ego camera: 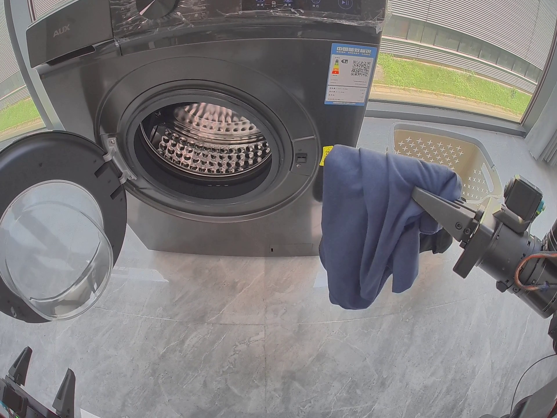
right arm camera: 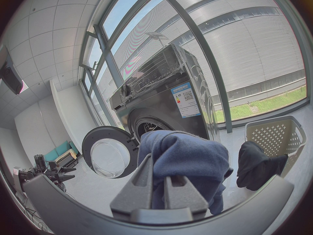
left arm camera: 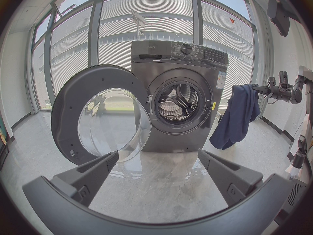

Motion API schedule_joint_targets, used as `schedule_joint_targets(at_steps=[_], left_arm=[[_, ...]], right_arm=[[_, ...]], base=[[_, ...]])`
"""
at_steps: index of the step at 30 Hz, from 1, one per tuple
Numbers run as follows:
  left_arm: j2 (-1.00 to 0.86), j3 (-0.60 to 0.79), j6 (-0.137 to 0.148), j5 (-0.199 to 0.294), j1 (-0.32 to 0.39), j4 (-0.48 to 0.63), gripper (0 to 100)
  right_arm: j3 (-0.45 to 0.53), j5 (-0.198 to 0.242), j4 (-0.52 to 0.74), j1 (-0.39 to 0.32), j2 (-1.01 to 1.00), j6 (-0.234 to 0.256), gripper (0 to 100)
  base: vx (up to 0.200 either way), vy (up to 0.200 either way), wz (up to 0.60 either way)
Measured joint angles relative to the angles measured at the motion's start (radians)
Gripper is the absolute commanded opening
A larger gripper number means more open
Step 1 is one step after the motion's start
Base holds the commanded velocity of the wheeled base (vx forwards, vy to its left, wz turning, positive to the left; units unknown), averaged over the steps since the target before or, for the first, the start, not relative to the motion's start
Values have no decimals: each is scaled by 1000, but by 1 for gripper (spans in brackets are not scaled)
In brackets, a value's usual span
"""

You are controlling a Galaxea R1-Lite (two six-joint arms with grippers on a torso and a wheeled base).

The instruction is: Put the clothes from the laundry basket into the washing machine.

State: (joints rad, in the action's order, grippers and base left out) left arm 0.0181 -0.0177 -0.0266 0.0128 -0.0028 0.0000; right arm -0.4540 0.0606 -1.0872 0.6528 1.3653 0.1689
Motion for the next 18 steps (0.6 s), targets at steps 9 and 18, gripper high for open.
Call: schedule_joint_targets(at_steps=[9, 18], left_arm=[[0, 0, 0, 1, 0, 0, 100], [0, 0, 1, 1, 0, 0, 100]], right_arm=[[1, 0, 0, -3, 1, 1, 0], [-1, -1, -1, -3, 4, 11, 0]], base=[[0, 89, 0], [0, 200, 0]])
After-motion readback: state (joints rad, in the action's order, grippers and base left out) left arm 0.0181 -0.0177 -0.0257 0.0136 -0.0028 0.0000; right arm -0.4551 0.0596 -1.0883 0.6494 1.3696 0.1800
